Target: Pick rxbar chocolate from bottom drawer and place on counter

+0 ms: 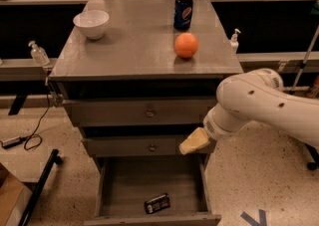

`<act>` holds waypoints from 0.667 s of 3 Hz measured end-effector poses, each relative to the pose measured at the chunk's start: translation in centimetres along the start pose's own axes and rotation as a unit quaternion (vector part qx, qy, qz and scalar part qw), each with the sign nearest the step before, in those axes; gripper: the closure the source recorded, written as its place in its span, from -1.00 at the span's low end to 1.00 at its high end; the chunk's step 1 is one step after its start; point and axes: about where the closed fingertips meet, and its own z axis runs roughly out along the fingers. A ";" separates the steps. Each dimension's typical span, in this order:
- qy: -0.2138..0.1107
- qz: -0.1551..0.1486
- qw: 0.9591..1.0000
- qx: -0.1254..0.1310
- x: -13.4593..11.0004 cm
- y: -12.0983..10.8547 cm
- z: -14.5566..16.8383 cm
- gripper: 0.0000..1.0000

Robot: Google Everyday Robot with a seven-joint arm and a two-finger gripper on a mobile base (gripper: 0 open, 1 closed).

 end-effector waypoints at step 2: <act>0.008 0.018 1.000 0.012 0.2 -0.1 0.0 -1.00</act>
Offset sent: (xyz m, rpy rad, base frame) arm -0.0022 -0.0049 -0.0005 -0.0640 0.0135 -0.0158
